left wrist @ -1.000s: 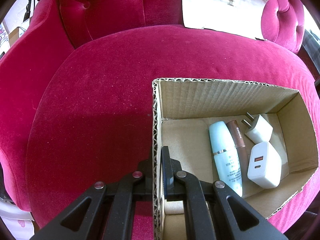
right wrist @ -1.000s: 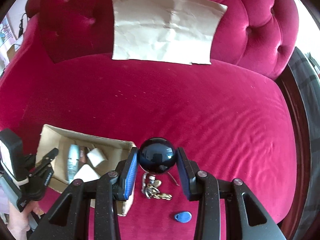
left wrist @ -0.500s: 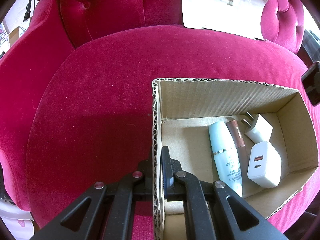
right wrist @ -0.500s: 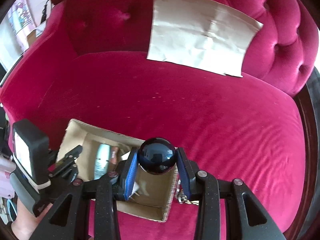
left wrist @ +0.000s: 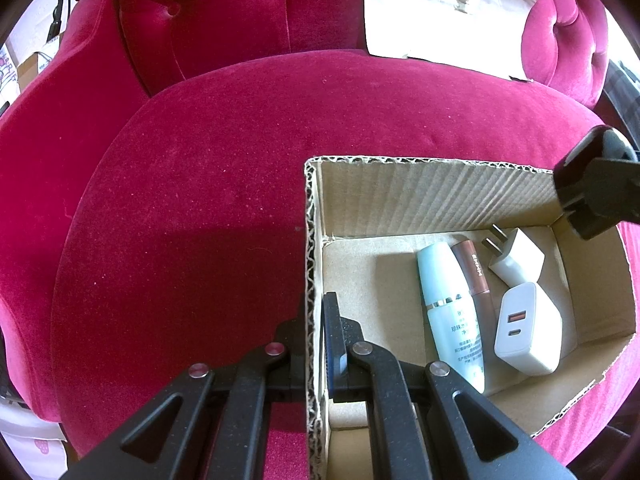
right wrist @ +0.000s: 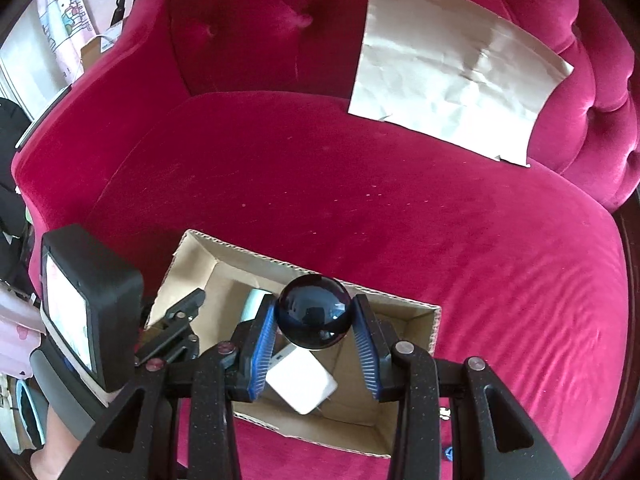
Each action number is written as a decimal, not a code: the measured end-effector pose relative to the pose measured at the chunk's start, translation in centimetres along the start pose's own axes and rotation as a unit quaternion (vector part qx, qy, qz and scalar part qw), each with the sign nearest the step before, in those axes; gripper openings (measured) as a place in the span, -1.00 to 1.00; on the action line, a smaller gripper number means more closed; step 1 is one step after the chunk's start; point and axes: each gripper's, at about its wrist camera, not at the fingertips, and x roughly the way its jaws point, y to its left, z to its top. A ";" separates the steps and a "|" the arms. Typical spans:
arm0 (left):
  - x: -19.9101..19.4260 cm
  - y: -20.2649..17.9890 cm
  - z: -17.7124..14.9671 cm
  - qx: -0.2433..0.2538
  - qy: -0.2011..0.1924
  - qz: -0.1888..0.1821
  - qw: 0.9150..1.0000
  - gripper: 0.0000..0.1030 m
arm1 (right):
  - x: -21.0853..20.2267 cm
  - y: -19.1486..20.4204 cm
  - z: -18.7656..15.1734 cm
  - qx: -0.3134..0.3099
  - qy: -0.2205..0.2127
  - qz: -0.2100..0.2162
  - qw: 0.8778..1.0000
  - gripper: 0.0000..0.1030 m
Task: Organize rigid objects
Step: 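Carry the black dome object over the box with the right tool, then open the right tool to drop the dome object into the box, then move the right tool back to the blue key fob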
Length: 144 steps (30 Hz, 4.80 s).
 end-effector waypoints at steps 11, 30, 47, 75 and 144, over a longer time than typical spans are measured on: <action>0.1 0.3 0.0 -0.002 0.001 -0.003 1.000 -0.92 | 1.9 1.8 0.1 -0.003 0.004 0.010 1.000 -0.22; 0.7 1.1 -0.2 -0.007 0.002 -0.010 1.000 -0.92 | 4.3 2.7 0.0 -0.007 0.014 0.018 1.000 -0.21; 0.6 1.8 0.1 -0.022 0.005 -0.022 1.000 -0.93 | 4.6 1.8 -0.3 -0.014 0.017 -0.020 1.000 0.84; 0.3 1.0 0.2 -0.014 0.005 -0.013 1.000 -0.93 | 1.3 -1.8 -1.8 -0.012 0.004 -0.046 0.999 0.99; 0.5 -0.1 0.2 -0.004 0.004 -0.004 1.000 -0.92 | 4.4 -16.1 -17.4 0.137 0.100 -0.081 0.982 0.99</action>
